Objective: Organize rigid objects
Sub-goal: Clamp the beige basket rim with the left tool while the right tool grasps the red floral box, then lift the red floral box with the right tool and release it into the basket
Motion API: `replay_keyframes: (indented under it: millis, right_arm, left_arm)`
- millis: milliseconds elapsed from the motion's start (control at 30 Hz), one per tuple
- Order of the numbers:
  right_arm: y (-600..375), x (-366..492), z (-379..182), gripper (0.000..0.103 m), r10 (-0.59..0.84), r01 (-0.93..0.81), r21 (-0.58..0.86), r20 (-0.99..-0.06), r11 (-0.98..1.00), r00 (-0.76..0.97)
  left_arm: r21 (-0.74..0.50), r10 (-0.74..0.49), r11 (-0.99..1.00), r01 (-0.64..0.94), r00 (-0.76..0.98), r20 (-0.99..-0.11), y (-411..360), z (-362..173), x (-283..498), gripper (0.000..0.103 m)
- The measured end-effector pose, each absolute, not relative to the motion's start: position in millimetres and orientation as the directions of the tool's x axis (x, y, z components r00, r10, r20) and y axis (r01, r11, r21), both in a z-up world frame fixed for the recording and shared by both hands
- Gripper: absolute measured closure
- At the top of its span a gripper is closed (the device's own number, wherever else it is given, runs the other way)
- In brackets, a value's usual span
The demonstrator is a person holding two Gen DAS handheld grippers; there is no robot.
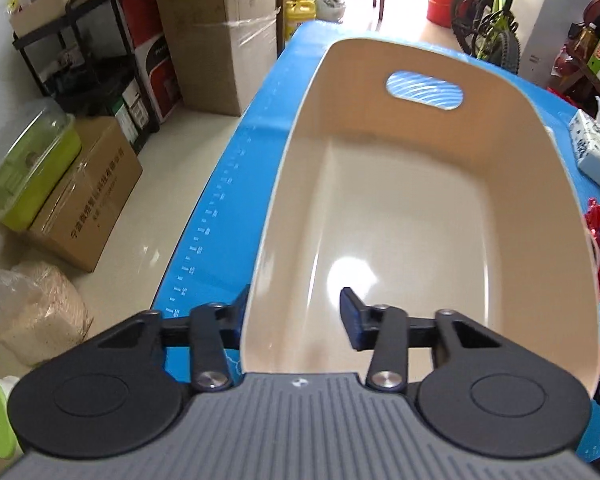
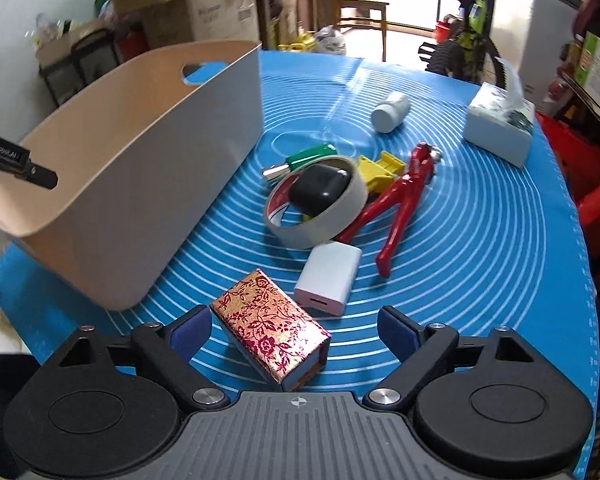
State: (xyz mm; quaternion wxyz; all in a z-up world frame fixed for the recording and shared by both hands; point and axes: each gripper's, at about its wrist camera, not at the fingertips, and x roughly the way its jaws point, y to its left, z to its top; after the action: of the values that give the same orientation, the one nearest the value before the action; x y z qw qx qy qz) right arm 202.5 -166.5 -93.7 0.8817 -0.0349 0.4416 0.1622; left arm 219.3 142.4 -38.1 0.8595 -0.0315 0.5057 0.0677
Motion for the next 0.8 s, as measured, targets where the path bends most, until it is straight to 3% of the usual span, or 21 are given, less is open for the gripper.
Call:
replay_keyframes:
  millis: [233, 367, 467, 800]
  right_arm:
    - [-146, 210, -103, 0.021, 0.254, -0.395, 0.029, -0.807, 0.918, 0.533]
    - [-135, 211, -107, 0.029, 0.248, -0.423, 0.004, -0.816, 0.906, 0.523]
    - [-132, 209, -107, 0.041, 0.239, -0.434, -0.019, -0.813, 0.901, 0.531]
    - [-138, 210, -101, 0.055, 0.234, -0.406, 0.004, -0.822, 0.914, 0.519]
  left_arm:
    - [0.039, 0.11, 0.985, -0.168, 0.436, -0.893, 151, -45, 222, 0.091]
    - [0.002, 0.077, 0.986, -0.169, 0.44, -0.895, 156, -44, 223, 0.094]
    - [-0.003, 0.072, 0.986, -0.166, 0.443, -0.894, 157, -43, 223, 0.094]
    - [-0.018, 0.06, 0.986, -0.168, 0.446, -0.893, 159, -44, 224, 0.095]
